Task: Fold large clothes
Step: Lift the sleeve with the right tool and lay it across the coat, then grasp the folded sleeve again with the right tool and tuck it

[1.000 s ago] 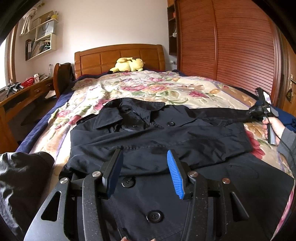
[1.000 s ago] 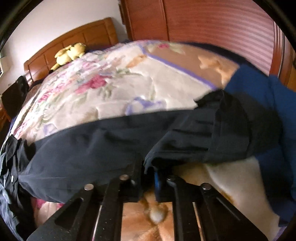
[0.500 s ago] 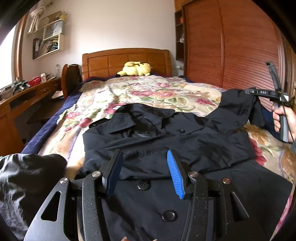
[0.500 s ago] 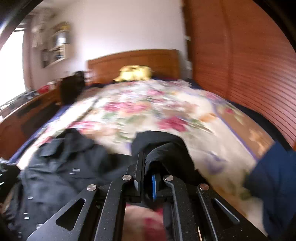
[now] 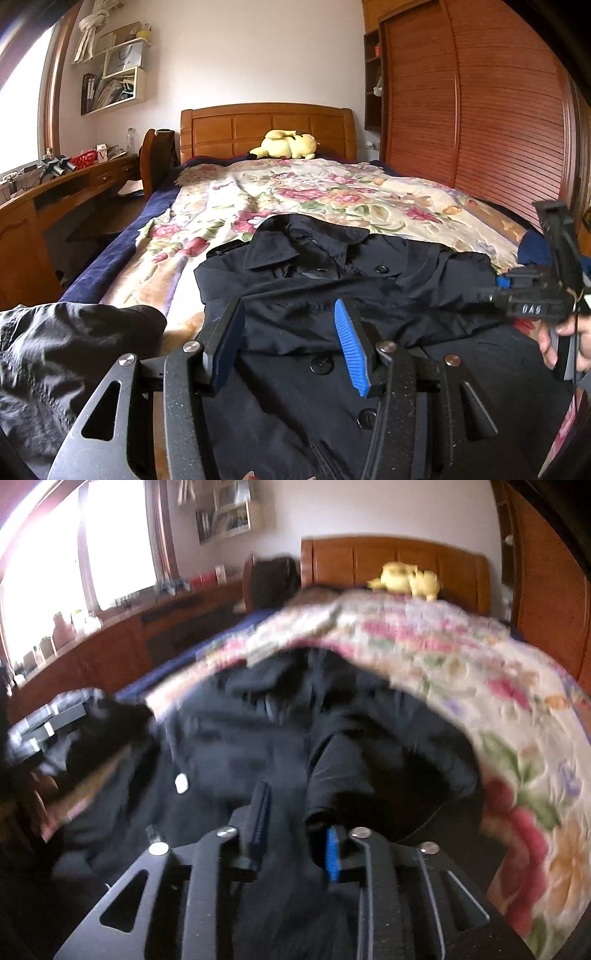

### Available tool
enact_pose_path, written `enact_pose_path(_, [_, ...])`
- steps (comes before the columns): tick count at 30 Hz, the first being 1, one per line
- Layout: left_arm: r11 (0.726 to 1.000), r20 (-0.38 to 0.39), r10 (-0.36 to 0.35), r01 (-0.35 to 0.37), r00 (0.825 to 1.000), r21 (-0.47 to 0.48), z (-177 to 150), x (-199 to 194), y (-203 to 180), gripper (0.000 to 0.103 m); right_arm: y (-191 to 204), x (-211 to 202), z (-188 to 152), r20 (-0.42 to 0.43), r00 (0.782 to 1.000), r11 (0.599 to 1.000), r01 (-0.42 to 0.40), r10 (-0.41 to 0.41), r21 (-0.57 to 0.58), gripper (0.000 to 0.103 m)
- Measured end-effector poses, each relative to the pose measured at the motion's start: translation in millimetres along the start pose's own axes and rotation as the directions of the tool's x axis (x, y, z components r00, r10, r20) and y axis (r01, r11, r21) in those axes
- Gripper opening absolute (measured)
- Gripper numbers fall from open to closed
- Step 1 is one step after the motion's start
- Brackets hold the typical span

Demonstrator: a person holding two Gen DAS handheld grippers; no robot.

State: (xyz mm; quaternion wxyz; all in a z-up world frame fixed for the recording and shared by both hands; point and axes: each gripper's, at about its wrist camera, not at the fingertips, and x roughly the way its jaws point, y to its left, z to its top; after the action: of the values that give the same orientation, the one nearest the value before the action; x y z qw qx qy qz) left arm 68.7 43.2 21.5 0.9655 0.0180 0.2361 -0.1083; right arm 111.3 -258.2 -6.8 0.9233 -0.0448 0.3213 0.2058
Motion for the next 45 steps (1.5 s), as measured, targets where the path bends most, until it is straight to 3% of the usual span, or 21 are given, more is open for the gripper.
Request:
enact_pose_path(4, [1.0,-0.002,0.0,0.0,1.0,0.0,-1,-1,1,0.052,9,-6,-1,-0.017,1.0,1.0,-0.009,0.01,0.012,0.044])
enact_pose_path(8, [1.0,0.003,-0.003,0.003,1.0,0.006,-2,-2,0,0.052,7,-46,-17,-0.004,1.0,1.0,-0.006,0.006,0.027,0.047])
enact_pose_path(9, [1.0,0.004,-0.004,0.004,1.0,0.008,-2,-2,0,0.052,3,-39,-11,0.003,1.0,1.0,0.002,-0.002,0.031,0.048])
enact_pose_path(16, [1.0,-0.001,-0.016,0.016,1.0,0.02,-4,-3,-5,0.053,-31,-69,-20,0.083,0.983,0.982,0.153,-0.163,0.114,0.053])
enact_pose_path(21, [0.999,-0.001,-0.024,0.024,1.0,0.029,-5,-4,-8,0.053,-53,-36,-19,0.006,0.985,0.969,0.171,-0.175,0.176,0.053])
enact_pose_path(25, [0.999,-0.005,-0.026,0.026,1.0,0.04,-9,-7,-11,0.054,-56,-13,-13,-0.033,0.993,0.973,0.119,-0.115,0.2,0.053])
enact_pose_path(32, [0.999,-0.018,-0.018,0.018,1.0,0.039,-17,-10,-6,0.054,-61,35,-5,-0.179,0.98,0.974,0.124,-0.09,0.191,0.053])
enact_pose_path(33, [0.999,-0.017,-0.016,0.017,1.0,0.038,-17,-11,-5,0.054,-59,39,-4,-0.187,0.979,0.976,0.12,-0.085,0.183,0.05])
enact_pose_path(36, [0.999,-0.013,-0.013,0.013,1.0,0.03,-17,-14,-1,0.054,-54,43,3,-0.183,0.98,0.983,0.108,-0.08,0.148,0.019])
enact_pose_path(37, [1.0,-0.012,-0.013,0.013,1.0,0.026,-16,-14,1,0.055,-50,42,6,-0.169,0.983,0.986,0.096,-0.072,0.139,0.013])
enact_pose_path(41, [1.0,-0.007,-0.007,0.008,1.0,0.023,-16,-16,4,0.055,-27,22,22,-0.069,0.998,0.994,0.02,-0.012,0.108,0.009])
enact_pose_path(45, [1.0,-0.007,0.003,-0.003,1.0,0.021,-16,-15,6,0.055,17,3,40,-0.003,0.996,0.995,-0.091,0.091,0.039,0.009])
